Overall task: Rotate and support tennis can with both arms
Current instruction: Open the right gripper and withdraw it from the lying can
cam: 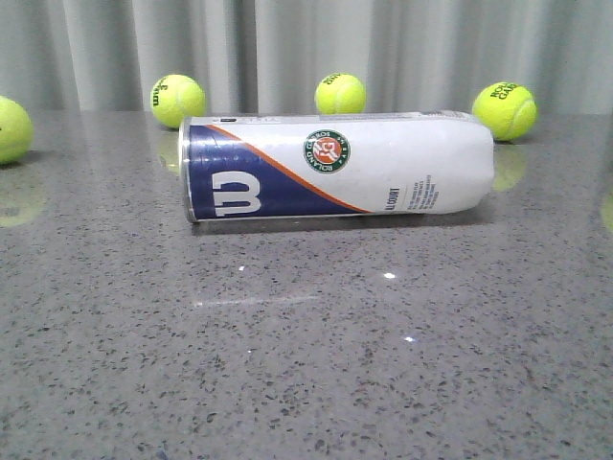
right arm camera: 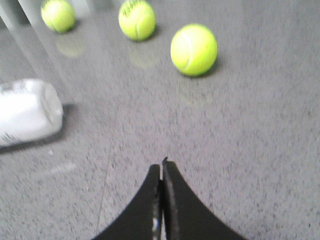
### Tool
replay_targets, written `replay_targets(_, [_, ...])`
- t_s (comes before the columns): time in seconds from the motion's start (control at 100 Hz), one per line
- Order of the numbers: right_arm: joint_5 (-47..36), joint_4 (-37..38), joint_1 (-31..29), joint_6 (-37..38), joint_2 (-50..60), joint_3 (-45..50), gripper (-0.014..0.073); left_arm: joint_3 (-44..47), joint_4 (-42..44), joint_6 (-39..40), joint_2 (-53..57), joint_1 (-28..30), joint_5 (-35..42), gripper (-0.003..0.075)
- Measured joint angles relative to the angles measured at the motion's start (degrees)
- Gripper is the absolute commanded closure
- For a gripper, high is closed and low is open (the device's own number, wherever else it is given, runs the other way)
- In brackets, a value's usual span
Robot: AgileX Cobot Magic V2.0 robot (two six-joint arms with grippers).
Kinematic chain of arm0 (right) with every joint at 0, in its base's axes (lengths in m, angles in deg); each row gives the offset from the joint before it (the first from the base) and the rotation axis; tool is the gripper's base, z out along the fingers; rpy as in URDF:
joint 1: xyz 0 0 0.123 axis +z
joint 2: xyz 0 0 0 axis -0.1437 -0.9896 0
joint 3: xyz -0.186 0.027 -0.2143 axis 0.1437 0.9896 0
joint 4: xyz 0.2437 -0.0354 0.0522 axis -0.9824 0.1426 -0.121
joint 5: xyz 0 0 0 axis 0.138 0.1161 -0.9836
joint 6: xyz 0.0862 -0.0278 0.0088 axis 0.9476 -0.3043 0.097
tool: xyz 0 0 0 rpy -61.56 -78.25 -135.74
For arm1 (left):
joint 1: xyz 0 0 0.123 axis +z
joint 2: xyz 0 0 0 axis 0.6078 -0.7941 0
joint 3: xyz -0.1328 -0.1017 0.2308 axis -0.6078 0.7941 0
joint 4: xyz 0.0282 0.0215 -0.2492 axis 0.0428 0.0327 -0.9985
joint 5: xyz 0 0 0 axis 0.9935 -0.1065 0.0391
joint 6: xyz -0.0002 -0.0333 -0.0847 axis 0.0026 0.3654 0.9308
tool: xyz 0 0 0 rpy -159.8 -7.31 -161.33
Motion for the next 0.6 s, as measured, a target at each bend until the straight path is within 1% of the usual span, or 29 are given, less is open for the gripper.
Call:
replay_targets(0.17, [-0.13, 0.74, 0.0, 0.0, 5.35, 0.11, 0.0659, 0.0, 0.0, 0.0, 0.0, 0.0, 1.06, 0.0741])
replay_targets(0.36, [0.1, 0.78, 0.0, 0.15, 5.52, 0.11, 0.0659, 0.0, 0.0, 0.0, 0.0, 0.0, 6.79, 0.0741])
replay_targets(0.6, [0.1, 0.78, 0.0, 0.2, 5.52, 0.11, 0.0659, 0.0, 0.0, 0.0, 0.0, 0.0, 9.92, 0.0741])
